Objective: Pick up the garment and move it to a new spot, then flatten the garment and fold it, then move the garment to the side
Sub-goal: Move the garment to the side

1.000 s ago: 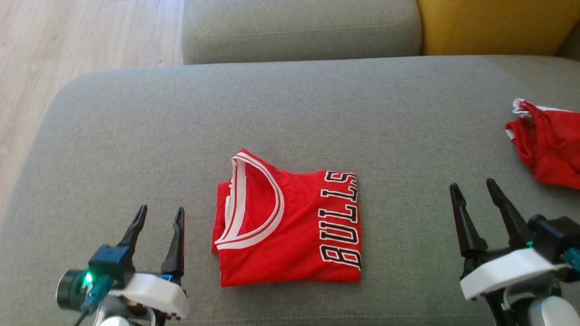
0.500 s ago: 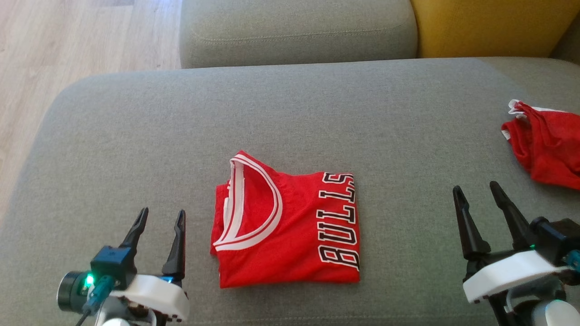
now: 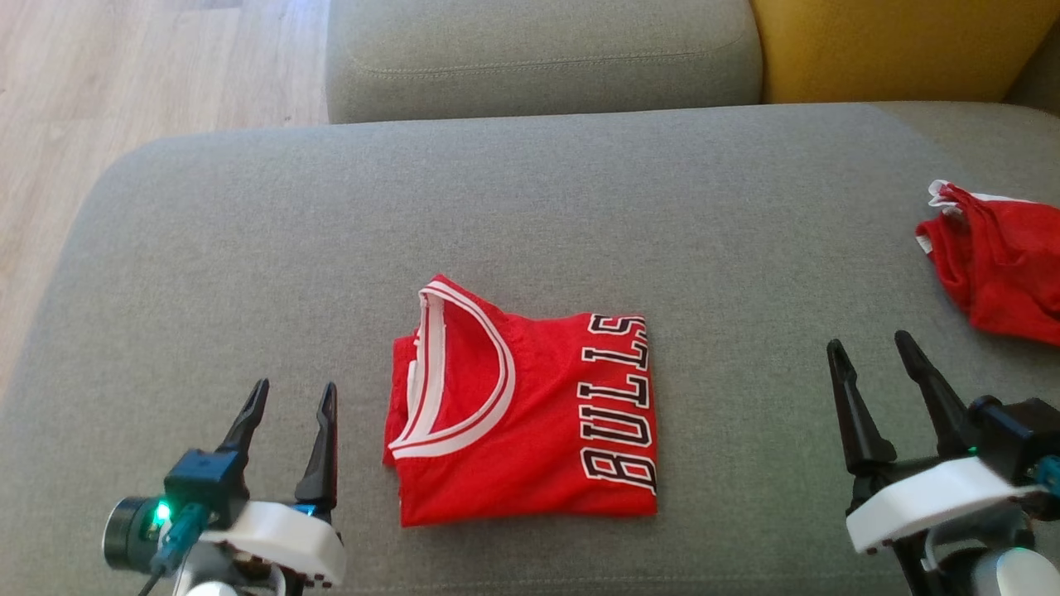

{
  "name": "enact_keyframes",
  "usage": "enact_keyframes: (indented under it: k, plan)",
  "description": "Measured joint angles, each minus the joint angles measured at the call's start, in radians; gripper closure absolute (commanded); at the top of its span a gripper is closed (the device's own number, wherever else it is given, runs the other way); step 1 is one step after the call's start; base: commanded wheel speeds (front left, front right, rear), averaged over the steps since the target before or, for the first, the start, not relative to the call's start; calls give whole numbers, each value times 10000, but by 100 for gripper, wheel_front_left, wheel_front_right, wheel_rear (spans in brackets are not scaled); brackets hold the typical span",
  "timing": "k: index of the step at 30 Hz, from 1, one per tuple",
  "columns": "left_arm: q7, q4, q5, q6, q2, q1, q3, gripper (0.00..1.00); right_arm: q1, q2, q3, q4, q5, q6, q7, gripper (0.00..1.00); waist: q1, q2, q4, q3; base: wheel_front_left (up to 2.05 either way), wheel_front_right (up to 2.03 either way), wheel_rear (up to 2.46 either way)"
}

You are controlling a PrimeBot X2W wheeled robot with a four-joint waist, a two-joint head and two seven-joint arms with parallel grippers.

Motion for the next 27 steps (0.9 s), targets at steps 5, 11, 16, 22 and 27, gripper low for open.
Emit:
enact_keyframes:
  k: [5, 11, 16, 22, 27]
  plan:
    - [-2, -6, 0, 10, 15, -28, -25, 0, -3, 0, -19, 73, -12, 0, 56, 0, 0, 0, 75, 45, 0, 0, 0]
    - [-23, -50, 0, -8, 8, -366, -171, 0, -120, -33, 284, 955, -71, 0, 357, 0, 0, 0, 352, 388, 0, 0, 0]
    - [-192, -35, 0, -111, -140, -932, -385, 0, -623, -48, 1087, 1839, 19, 0, 441, 0, 0, 0, 709, 738, 0, 0, 0]
    - [-470, 230, 0, -286, -470, -1668, -673, 0, -1512, -90, 1893, 3457, 92, 0, 443, 0, 0, 0, 1444, 1295, 0, 0, 0]
    - [-639, 454, 0, -374, -654, -1955, -742, 0, -2056, -86, 1956, 4759, 105, 0, 629, 0, 0, 0, 1966, 1764, 0, 0, 0]
